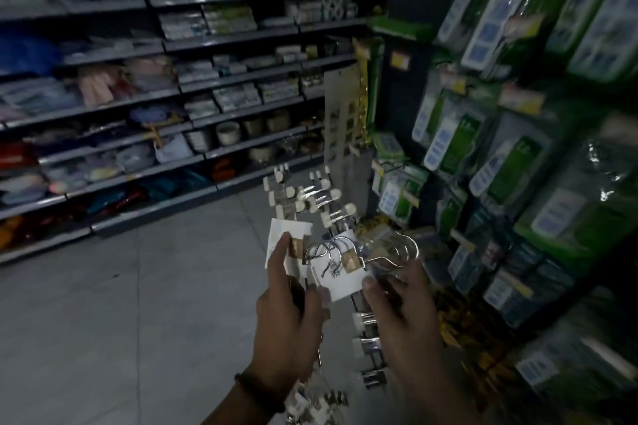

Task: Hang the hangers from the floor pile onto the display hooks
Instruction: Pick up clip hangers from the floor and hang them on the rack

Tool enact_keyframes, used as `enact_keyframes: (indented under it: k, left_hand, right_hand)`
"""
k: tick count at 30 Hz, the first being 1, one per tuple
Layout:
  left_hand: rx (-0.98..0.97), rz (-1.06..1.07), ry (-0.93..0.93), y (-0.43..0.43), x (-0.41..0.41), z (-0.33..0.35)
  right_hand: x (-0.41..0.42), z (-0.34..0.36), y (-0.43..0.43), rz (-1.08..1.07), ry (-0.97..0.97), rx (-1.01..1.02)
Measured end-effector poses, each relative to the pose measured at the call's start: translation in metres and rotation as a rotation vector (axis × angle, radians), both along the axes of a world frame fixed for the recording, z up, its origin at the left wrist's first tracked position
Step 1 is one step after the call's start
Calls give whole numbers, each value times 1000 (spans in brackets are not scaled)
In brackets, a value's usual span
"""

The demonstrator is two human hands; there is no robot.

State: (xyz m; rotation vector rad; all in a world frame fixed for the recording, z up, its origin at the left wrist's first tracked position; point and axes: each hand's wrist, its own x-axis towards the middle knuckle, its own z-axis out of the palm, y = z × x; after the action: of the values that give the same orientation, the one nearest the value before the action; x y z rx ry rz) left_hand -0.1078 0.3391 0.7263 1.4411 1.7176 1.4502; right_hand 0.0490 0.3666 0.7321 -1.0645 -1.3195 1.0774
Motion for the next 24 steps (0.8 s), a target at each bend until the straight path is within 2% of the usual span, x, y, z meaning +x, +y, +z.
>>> enact_keyframes:
  k: [6,10,12,14,17,20,24]
  left_hand:
    - [0,62,-184,-3,-4,23]
    - [40,113,-166,-4,0,37]
    - [49,137,-272,-2,-2,46]
    - [25,142,-456,0,-4,51]
    - [-85,89,-656,7,-13,51]
    - [-202,-14,-695,18,-24,50]
    - [-124,56,-738,29,-26,50]
  right_hand:
    - [-3,23,9,36,-95,50]
    - [-13,31,7,1,-77,100]
    - [-16,36,6,23,-30,95]
    - [-13,35,13,7,53,63]
    - [-10,32,19,13,151,67]
    - [-11,28,17,98,299,-22]
    - [-14,29,16,93,371,-122]
